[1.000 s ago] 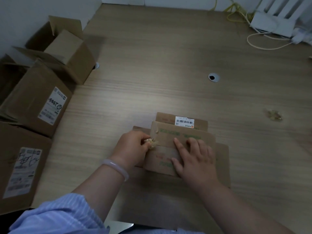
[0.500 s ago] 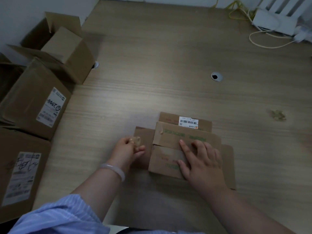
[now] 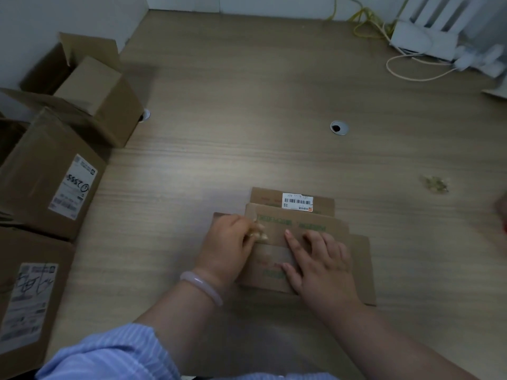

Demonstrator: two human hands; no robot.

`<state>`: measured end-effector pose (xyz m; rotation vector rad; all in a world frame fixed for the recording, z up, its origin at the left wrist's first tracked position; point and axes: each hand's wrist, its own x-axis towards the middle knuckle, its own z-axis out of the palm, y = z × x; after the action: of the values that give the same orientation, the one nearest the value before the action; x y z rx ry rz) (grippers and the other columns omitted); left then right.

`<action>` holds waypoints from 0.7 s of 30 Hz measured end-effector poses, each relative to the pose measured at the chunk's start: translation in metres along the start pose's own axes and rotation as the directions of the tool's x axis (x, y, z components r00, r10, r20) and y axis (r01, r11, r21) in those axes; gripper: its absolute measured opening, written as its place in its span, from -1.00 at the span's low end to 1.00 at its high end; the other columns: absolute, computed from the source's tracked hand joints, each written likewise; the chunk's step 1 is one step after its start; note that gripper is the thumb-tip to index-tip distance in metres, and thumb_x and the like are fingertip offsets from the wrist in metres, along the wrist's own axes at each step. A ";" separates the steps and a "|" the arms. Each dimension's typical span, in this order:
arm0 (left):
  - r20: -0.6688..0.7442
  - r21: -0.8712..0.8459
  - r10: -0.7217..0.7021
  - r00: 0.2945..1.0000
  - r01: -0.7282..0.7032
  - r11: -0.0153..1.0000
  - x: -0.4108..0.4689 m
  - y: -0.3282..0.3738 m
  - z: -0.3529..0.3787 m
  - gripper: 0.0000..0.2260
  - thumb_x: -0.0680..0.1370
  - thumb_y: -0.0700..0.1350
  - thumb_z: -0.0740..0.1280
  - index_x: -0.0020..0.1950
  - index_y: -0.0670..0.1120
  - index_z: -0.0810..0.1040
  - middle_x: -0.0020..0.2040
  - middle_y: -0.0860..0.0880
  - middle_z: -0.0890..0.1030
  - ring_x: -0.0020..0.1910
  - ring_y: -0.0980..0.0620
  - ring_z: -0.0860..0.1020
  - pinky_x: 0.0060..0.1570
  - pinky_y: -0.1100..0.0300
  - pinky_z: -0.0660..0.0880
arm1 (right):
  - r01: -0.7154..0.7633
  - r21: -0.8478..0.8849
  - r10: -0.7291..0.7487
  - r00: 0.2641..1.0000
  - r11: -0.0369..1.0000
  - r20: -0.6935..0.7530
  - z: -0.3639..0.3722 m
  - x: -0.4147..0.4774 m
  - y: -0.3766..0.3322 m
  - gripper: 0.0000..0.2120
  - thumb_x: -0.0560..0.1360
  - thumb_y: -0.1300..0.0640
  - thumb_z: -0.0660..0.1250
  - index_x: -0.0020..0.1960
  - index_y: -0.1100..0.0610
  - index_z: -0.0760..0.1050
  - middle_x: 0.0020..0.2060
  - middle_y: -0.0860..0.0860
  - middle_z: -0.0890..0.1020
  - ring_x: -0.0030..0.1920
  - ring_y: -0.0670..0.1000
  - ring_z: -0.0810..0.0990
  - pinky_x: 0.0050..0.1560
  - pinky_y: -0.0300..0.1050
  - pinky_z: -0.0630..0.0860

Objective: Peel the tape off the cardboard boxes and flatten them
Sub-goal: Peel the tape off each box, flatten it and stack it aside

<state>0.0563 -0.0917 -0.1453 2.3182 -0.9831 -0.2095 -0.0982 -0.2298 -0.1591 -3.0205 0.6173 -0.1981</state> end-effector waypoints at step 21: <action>-0.031 -0.306 -0.099 0.995 0.085 0.948 0.004 0.061 -0.015 -0.70 0.34 -0.24 0.54 -0.10 0.13 0.60 -0.12 0.16 0.58 -0.14 0.25 0.57 -0.09 0.43 0.48 | -0.224 0.453 0.078 0.945 0.863 0.318 -0.040 0.014 0.013 -0.33 0.40 -0.37 -0.15 0.40 -0.19 0.32 0.28 -0.13 0.46 0.34 -0.05 0.32 0.30 -0.03 0.22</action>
<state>0.0277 -0.1203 -0.0968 2.0767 -0.7604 -0.3213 -0.0960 -0.2485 -0.1189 -2.4366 0.6577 0.0894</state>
